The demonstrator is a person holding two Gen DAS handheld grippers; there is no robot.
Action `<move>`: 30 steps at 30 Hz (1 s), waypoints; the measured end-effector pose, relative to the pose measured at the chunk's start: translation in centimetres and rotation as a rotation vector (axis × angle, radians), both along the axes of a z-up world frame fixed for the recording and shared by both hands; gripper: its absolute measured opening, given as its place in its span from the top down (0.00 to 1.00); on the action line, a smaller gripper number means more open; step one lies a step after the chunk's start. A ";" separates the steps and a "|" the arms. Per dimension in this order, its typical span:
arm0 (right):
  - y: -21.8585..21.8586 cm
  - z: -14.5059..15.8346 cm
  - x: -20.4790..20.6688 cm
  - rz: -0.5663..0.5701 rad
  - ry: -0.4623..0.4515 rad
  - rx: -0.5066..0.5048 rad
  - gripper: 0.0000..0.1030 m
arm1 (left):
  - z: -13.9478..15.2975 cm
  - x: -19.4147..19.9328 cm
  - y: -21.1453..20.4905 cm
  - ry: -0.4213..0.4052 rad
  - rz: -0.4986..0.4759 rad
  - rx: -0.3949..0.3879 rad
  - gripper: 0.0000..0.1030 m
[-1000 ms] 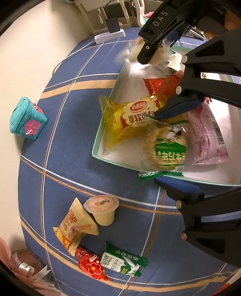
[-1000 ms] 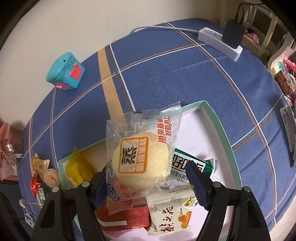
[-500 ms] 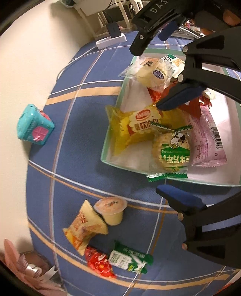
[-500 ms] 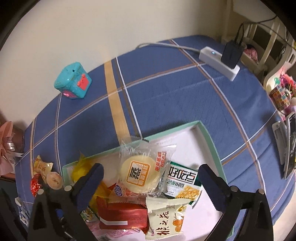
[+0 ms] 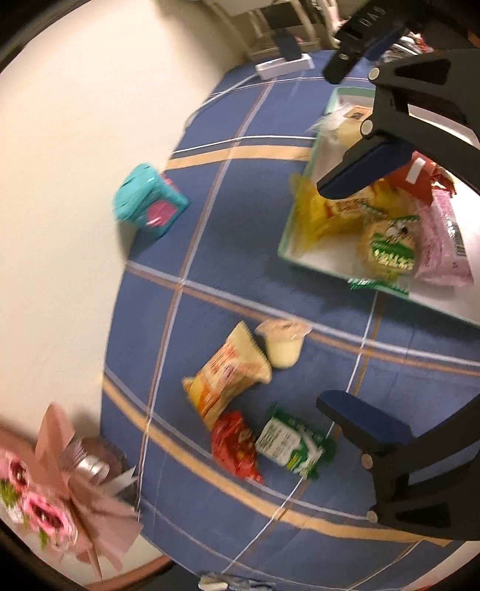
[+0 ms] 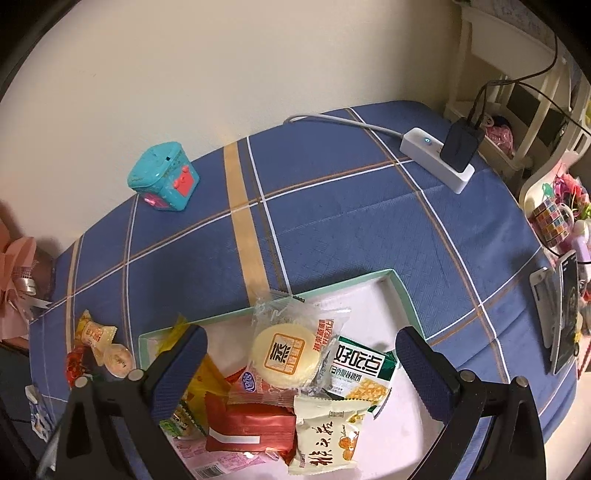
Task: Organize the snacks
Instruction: 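Lift both tools from the tray and move them back to the loose snacks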
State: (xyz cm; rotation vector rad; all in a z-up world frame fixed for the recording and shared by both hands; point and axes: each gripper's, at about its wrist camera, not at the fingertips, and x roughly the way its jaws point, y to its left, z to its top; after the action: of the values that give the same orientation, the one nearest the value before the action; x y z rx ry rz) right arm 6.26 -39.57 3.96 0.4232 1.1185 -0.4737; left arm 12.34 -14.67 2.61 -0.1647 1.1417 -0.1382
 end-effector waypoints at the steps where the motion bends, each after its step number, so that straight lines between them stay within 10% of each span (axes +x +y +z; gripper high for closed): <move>1: 0.1 0.0 0.1 0.006 0.002 -0.002 0.00 | 0.2 0.1 0.3 -0.009 0.007 -0.001 0.00; 30: 4.9 1.4 1.6 0.115 0.000 -0.049 0.00 | 0.9 1.1 4.7 -0.002 0.066 -0.008 0.00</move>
State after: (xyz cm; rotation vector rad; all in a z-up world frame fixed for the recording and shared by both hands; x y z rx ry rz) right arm 7.89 -34.67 5.34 0.3148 1.1225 -0.3992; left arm 13.41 -9.95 3.52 -0.2089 1.1324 -0.0846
